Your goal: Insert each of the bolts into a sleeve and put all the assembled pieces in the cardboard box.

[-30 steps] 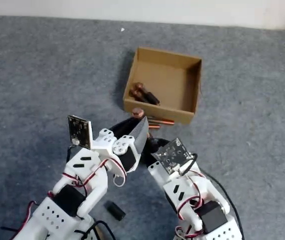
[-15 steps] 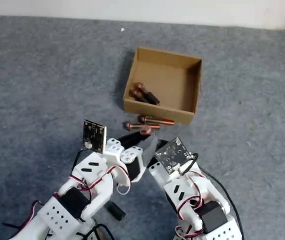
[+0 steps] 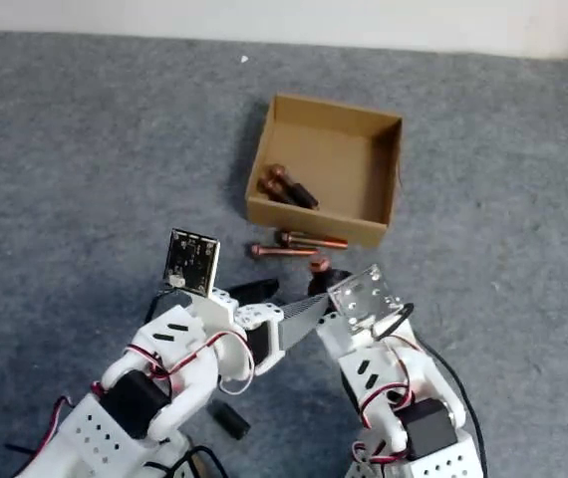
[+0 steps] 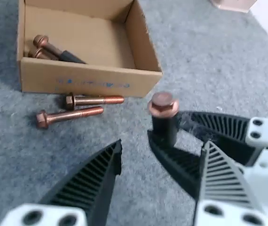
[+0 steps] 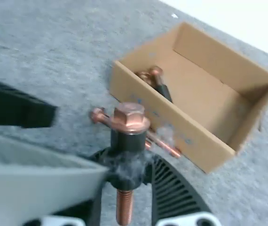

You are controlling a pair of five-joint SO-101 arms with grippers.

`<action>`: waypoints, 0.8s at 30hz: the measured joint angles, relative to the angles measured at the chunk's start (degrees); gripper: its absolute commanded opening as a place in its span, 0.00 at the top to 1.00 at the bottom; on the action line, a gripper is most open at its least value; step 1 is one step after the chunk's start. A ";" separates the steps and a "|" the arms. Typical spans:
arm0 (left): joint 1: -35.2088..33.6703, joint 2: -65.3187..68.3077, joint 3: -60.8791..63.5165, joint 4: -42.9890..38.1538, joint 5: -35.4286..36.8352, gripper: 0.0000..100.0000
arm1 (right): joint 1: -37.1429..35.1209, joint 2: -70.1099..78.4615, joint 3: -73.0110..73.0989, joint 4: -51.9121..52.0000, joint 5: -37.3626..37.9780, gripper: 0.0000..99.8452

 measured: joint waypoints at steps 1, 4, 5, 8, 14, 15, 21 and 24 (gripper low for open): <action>-0.44 0.00 -0.62 1.14 0.00 0.72 | 0.88 0.00 0.00 -0.26 -0.62 0.99; -3.96 0.00 -1.67 3.69 0.00 0.73 | 4.75 -0.09 0.35 -2.20 -4.40 0.99; -5.89 0.00 -1.85 4.31 0.00 0.76 | 5.98 -0.09 0.88 -3.08 -5.45 0.99; -12.31 0.00 -1.93 6.42 0.00 0.88 | 7.91 0.00 2.46 -5.01 -6.95 0.99; -25.23 0.00 -1.93 9.41 0.00 0.97 | 8.00 0.00 3.60 -6.24 -7.30 0.99; -27.08 0.00 -1.93 9.67 0.00 0.98 | 8.18 0.00 3.60 -6.24 -7.30 0.99; -34.37 0.00 2.37 9.85 -3.25 0.99 | 8.97 0.00 3.60 -5.54 -7.30 0.99; -36.48 0.00 5.54 9.85 -9.23 0.99 | 9.32 0.00 3.34 -2.20 -7.30 0.98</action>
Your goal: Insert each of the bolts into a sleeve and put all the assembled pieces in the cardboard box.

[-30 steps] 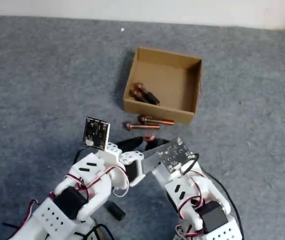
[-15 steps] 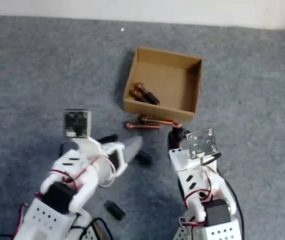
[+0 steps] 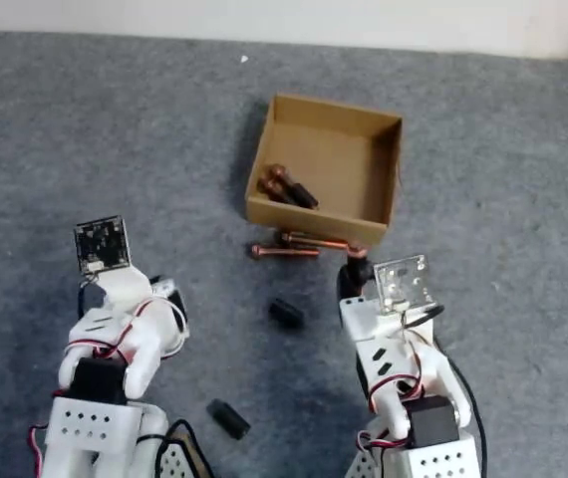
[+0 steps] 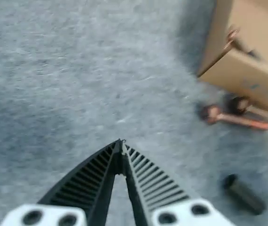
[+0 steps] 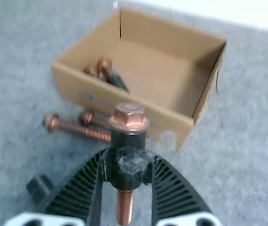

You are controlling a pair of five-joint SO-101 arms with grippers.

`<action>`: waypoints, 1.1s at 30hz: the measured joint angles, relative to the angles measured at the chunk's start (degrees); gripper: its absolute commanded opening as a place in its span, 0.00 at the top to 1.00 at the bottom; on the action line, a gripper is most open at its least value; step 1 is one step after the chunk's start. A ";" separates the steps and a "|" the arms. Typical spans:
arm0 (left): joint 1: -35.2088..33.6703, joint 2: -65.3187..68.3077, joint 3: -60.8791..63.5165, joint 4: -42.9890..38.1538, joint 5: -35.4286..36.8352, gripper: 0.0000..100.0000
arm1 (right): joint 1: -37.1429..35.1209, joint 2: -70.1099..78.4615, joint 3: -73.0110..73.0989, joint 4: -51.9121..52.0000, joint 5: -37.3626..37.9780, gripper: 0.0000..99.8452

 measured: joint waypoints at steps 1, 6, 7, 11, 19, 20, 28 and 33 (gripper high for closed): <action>-0.62 0.00 0.70 0.00 -1.58 0.99 | 0.09 0.09 -0.97 1.58 0.00 0.98; -1.85 0.00 1.49 0.00 -5.54 0.99 | 0.18 6.33 -10.55 4.31 0.00 0.98; -1.85 0.00 1.49 0.00 -5.71 0.99 | 0.18 9.05 -13.01 4.31 0.00 0.98; -1.85 0.00 1.49 0.00 -5.89 0.99 | 0.18 24.09 -23.65 4.40 0.00 0.98; -1.85 0.00 2.29 0.00 -5.89 0.99 | 0.18 57.41 -48.18 4.40 0.00 0.98; -1.85 0.00 2.37 0.00 -5.89 0.99 | 0.18 61.10 -51.25 4.40 0.00 0.98; -1.85 0.00 2.37 0.00 -6.33 0.99 | 0.18 89.85 -70.33 -3.16 -0.18 0.98; -4.40 0.00 2.37 0.00 -17.32 0.99 | 0.62 104.97 -76.13 -10.81 -0.18 0.98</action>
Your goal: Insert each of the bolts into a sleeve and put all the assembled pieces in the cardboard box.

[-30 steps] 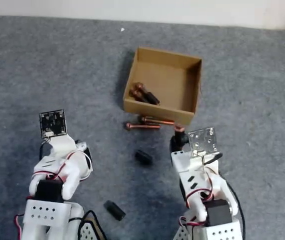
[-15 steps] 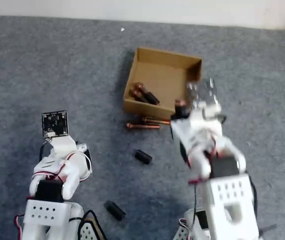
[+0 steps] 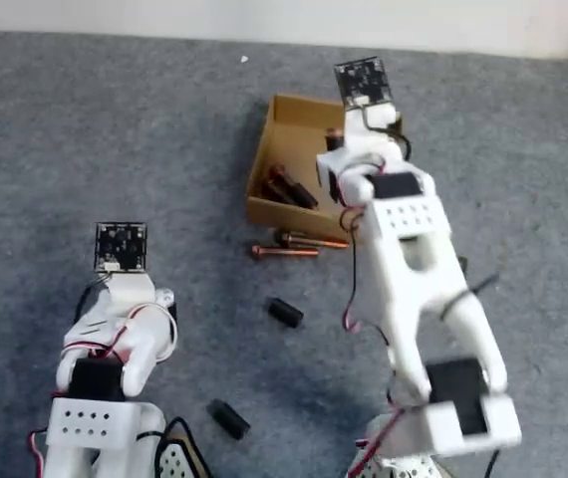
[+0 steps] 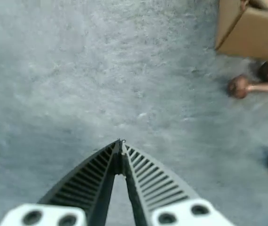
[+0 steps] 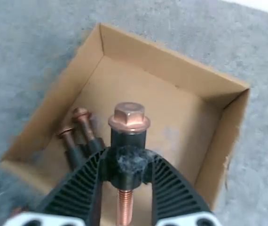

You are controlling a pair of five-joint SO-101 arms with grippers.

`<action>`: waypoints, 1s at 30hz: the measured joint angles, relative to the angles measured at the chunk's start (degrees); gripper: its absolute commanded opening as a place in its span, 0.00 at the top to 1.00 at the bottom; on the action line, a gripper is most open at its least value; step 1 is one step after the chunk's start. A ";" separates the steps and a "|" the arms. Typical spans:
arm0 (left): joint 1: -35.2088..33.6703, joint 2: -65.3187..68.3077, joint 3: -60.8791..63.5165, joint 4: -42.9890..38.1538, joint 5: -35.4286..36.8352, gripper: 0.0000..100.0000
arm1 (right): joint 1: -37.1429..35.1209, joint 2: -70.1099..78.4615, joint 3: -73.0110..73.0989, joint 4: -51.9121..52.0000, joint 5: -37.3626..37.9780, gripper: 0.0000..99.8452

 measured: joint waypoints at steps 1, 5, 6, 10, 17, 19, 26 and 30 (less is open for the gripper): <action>-1.14 0.00 0.00 0.00 -2.81 0.99 | 0.18 2.81 -1.05 -0.88 0.00 0.98; -3.34 0.00 0.00 0.00 -10.73 0.99 | 0.70 11.69 -5.19 -2.11 0.00 0.98; -3.52 0.00 0.00 0.00 -11.87 0.99 | 0.70 13.01 -5.89 -2.20 0.00 0.97; -3.87 0.00 0.00 0.00 -13.71 0.99 | 0.70 14.15 -8.35 -0.53 0.00 0.86; -3.87 0.00 0.00 0.00 -14.59 0.99 | 0.79 13.98 -15.38 9.93 0.00 0.81; -3.87 0.00 0.00 0.00 -14.59 0.99 | 0.79 13.63 -17.14 14.33 0.00 0.81; -8.35 0.00 0.00 0.00 -14.59 0.99 | -2.29 0.26 -18.11 28.84 1.93 0.81; -10.02 0.00 0.00 0.00 -14.59 0.99 | -6.86 -10.20 -10.37 32.97 3.78 0.81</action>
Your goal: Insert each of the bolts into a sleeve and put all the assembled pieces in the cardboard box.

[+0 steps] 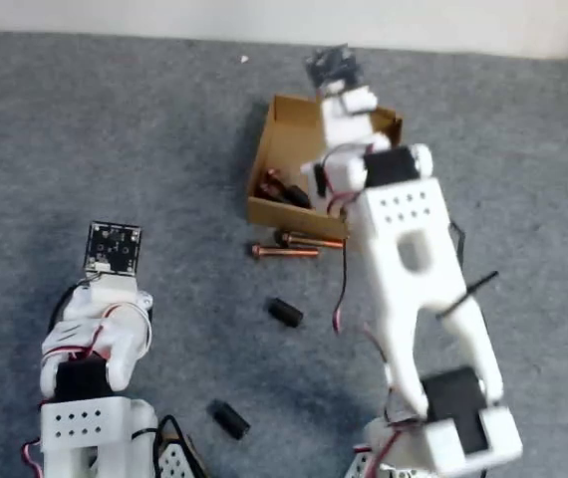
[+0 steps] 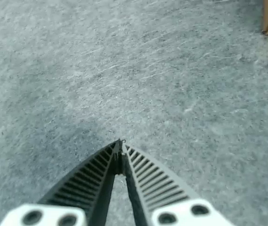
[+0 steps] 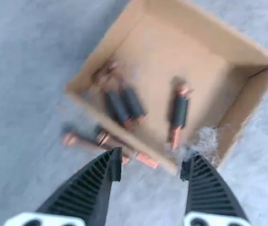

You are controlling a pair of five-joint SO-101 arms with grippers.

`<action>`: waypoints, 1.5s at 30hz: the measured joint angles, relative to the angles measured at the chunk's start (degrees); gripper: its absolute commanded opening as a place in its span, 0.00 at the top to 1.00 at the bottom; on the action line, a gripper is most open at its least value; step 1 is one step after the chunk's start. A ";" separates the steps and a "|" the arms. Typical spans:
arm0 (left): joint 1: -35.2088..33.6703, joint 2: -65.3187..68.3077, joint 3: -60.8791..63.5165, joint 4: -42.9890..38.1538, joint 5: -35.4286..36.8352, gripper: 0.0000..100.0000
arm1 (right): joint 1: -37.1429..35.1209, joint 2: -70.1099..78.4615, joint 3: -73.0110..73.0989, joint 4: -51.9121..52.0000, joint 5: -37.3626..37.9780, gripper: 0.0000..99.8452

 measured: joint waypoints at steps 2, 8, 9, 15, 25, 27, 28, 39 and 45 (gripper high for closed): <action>-0.18 0.00 0.00 0.00 0.00 0.99 | -1.67 -5.10 5.80 0.26 0.26 0.81; -0.18 0.00 0.00 0.00 0.00 0.99 | -8.53 -14.77 24.09 -2.64 0.26 0.81; -0.18 0.00 0.00 0.00 0.00 0.99 | -9.14 -15.21 26.73 -4.31 0.26 0.81; -0.18 0.00 0.00 0.00 0.00 0.99 | -12.92 -15.47 37.71 -10.55 2.02 0.81; -0.18 0.00 0.00 0.00 0.00 0.99 | -16.09 -3.87 39.12 -15.74 4.40 0.81; -0.18 0.00 0.00 0.00 0.00 0.99 | -16.53 -2.20 39.12 -16.35 4.92 0.81; -0.18 0.00 0.00 0.00 0.00 0.99 | -16.70 -2.20 39.12 -16.62 5.01 0.81; -0.18 0.00 0.00 0.00 0.00 0.99 | -16.97 -1.05 42.55 -25.76 5.36 0.91; -0.18 0.00 0.00 0.00 0.00 0.99 | -16.88 3.78 42.55 -27.16 5.54 0.92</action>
